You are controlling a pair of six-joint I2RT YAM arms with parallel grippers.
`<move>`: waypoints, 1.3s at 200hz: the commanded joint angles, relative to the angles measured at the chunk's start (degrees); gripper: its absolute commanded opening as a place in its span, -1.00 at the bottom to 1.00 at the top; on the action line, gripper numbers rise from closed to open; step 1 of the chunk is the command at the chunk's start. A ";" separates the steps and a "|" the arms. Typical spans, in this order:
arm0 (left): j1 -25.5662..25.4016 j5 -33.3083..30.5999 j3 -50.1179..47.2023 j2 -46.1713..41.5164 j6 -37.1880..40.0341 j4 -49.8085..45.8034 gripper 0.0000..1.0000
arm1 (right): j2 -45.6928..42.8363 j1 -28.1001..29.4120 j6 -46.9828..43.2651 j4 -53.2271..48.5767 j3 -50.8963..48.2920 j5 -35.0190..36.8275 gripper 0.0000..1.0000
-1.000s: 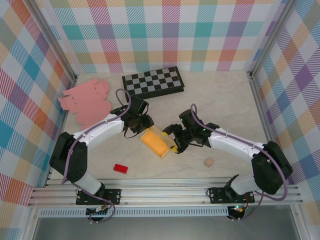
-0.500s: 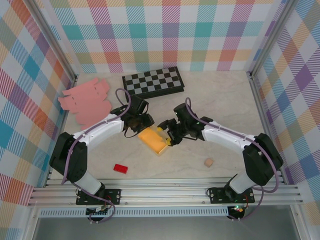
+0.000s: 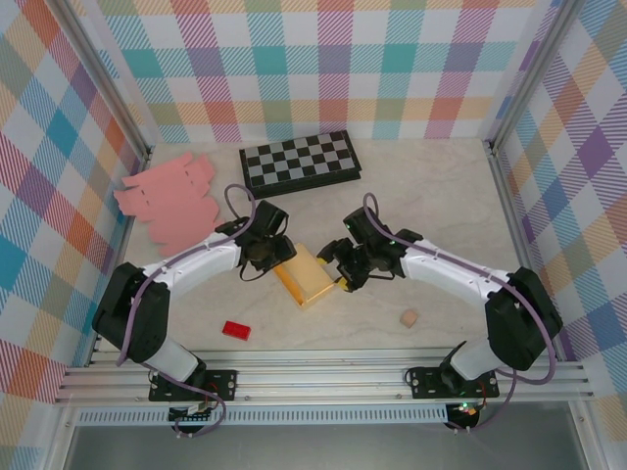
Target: Fold the paper box
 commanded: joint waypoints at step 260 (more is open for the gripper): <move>-0.34 -4.79 -5.90 -0.41 2.25 -3.58 0.31 | 13.21 9.75 -13.74 -13.36 7.40 14.11 0.37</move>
